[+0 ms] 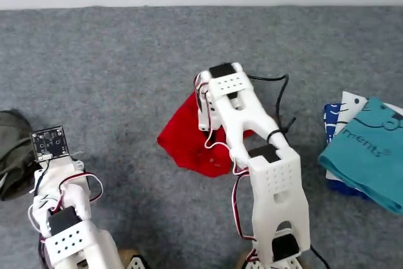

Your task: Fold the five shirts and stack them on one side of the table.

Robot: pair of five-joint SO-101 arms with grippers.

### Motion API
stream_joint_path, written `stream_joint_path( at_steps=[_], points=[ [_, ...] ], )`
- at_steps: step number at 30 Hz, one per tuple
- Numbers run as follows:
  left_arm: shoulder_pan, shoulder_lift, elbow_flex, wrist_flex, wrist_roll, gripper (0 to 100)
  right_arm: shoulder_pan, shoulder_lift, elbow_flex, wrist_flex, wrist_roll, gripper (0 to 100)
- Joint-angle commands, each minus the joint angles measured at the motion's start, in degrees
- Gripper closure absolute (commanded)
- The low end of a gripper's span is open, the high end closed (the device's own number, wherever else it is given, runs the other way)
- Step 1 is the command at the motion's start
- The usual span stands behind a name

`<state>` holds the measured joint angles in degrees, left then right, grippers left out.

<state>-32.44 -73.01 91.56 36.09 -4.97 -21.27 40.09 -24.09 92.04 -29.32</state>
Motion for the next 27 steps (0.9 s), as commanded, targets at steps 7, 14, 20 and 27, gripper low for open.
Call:
stream_joint_path(
  at_steps=[7,14,20,27],
  points=[
    [0.4,-0.1,-0.2,-1.1,-0.4,98,5.6,-22.2,-1.2,5.0,15.5,99.0],
    [0.5,-0.1,-0.2,-1.1,-0.4,98,8.0,-37.2,-1.0,10.9,27.1,99.1],
    [0.5,-0.1,-0.2,-1.1,-0.4,98,17.2,-49.5,-1.1,10.7,39.6,99.1],
    [0.5,-0.1,-0.2,-1.1,-0.4,98,31.9,-57.6,-1.0,10.9,50.0,99.1]
  ],
)
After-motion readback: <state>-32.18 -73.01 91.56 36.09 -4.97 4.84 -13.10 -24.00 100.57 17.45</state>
